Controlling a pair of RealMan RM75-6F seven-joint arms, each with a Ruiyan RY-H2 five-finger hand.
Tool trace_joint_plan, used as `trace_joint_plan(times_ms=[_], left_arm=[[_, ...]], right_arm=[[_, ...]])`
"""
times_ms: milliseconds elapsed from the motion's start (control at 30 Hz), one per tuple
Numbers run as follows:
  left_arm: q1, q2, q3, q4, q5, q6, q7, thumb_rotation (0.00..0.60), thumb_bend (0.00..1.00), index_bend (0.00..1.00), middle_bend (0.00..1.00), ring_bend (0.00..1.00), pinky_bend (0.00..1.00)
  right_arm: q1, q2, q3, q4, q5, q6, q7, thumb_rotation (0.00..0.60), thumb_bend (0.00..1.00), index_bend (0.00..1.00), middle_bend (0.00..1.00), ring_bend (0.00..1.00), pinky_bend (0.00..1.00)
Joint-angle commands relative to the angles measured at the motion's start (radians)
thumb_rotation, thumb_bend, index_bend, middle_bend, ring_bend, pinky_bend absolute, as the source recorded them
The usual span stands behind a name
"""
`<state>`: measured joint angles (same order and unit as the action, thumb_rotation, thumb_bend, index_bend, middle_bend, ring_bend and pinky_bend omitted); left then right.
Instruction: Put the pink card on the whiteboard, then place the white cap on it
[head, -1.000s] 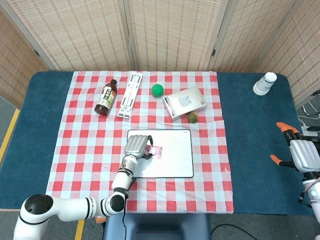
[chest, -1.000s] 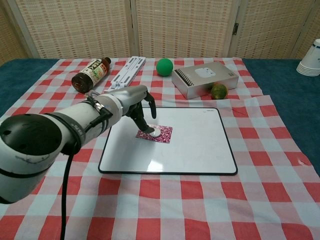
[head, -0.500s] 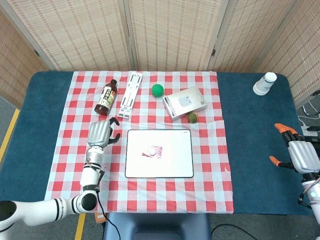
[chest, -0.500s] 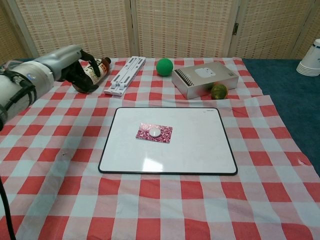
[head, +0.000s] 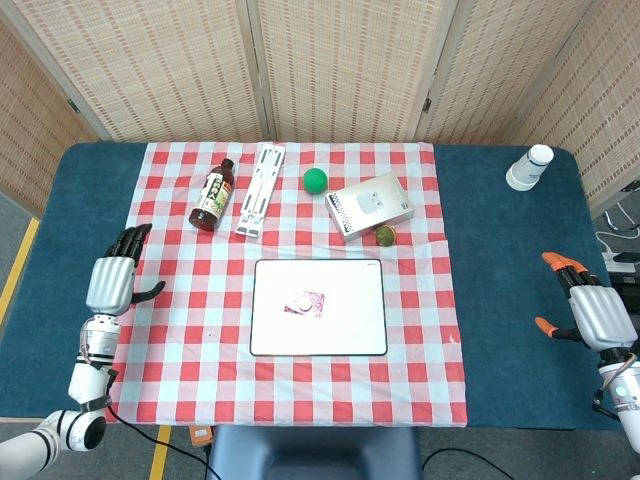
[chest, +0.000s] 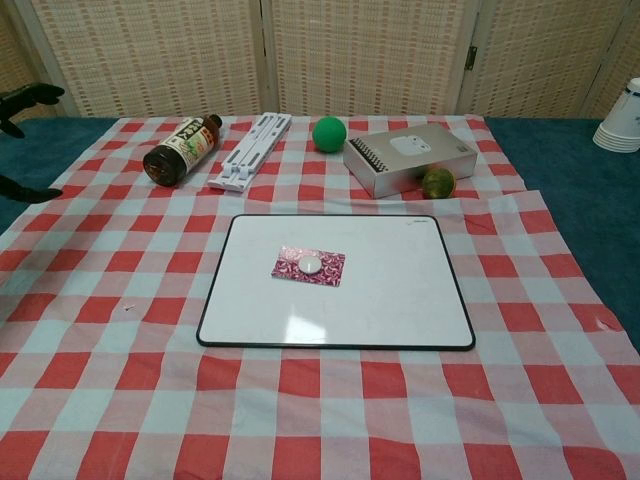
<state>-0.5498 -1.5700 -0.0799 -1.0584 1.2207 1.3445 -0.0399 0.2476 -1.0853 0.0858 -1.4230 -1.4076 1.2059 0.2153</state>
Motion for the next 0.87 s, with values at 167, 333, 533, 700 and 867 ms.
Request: trace_joint_plan(times_ms=[167,333,533,700,867], left_arm=[[0.107,0.072,0.061,0.019,0.005,-0.024,0.242,0.600,0.17,0.00,0.00,0.00,0.00],[0.118,0.120,0.052,-0.036,0.011,-0.062,0.221,0.600,0.18,0.00,0.00,0.00,0.00],[0.128,0.127,0.034,-0.055,0.035,-0.054,0.207,0.600,0.18,0.00,0.00,0.00,0.00],[0.127,0.126,0.016,-0.059,0.052,-0.062,0.184,0.600,0.18,0.00,0.00,0.00,0.00],[0.131,0.122,0.005,-0.064,0.052,-0.085,0.166,0.600,0.18,0.00,0.00,0.00,0.00]], right_arm=[[-0.002,-0.004,0.003,-0.004,0.006,0.006,-0.014,0.600,0.15,0.01,0.06,0.00,0.26],[-0.006,-0.009,0.009,-0.005,0.018,0.016,-0.030,0.600,0.15,0.00,0.06,0.00,0.26],[-0.005,-0.014,0.005,-0.007,0.014,0.014,-0.043,0.600,0.15,0.01,0.06,0.00,0.26],[-0.004,-0.018,0.005,-0.005,0.017,0.011,-0.052,0.600,0.15,0.01,0.06,0.00,0.26],[-0.005,-0.020,0.005,-0.006,0.012,0.019,-0.051,0.600,0.15,0.01,0.06,0.00,0.26]])
